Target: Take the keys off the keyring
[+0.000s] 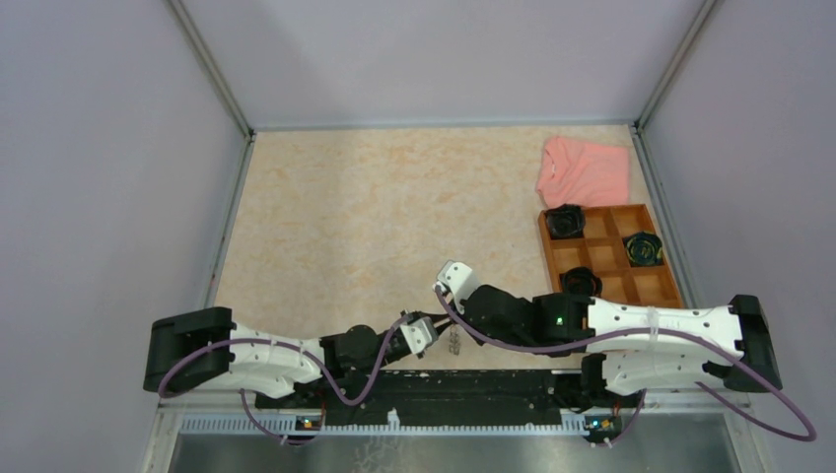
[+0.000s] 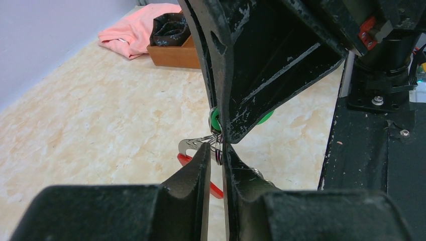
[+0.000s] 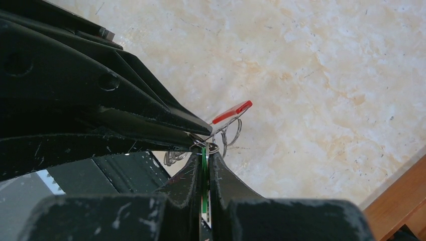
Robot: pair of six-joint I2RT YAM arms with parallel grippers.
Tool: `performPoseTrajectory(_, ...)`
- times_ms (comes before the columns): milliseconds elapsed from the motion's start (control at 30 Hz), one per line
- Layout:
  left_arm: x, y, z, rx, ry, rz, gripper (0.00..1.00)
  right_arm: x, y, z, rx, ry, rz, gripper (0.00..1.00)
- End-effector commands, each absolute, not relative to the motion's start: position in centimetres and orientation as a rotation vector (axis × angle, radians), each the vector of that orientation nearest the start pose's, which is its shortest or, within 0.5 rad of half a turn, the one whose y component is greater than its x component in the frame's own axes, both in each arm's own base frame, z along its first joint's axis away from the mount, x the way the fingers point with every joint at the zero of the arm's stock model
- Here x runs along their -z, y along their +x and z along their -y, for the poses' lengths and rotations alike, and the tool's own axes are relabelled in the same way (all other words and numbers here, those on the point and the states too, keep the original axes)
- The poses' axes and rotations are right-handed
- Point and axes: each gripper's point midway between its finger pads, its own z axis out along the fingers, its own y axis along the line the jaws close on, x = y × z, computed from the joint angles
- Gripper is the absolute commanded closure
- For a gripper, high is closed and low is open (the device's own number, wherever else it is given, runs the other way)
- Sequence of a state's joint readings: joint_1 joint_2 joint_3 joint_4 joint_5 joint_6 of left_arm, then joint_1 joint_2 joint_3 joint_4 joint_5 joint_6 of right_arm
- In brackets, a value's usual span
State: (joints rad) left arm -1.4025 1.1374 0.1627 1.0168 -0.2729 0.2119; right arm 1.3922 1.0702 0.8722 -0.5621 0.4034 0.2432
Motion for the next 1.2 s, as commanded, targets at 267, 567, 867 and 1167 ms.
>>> performPoseTrajectory(267, -17.0, 10.6, 32.8, 0.777, 0.954, -1.184, 1.00, -19.0, 12.2, -27.4, -0.377, -0.942, -1.983, 1.00)
performPoseTrajectory(567, -17.3, 10.4, 32.7, 0.796, 0.948, -1.166, 1.00, -18.7, 12.6, -26.1, -0.360, -0.902, -2.002, 1.00)
performPoseTrajectory(867, -17.1, 10.7, 32.4, 0.781, 0.932, -1.186, 1.00, -18.9, 12.9, -26.8, -0.358, -0.907, -1.990, 1.00)
performPoseTrajectory(1167, -16.5, 13.1, 30.1, 0.718, 0.769, -1.298, 1.00, -17.1, 20.9, -26.0, -0.510, -0.534, -2.051, 1.00)
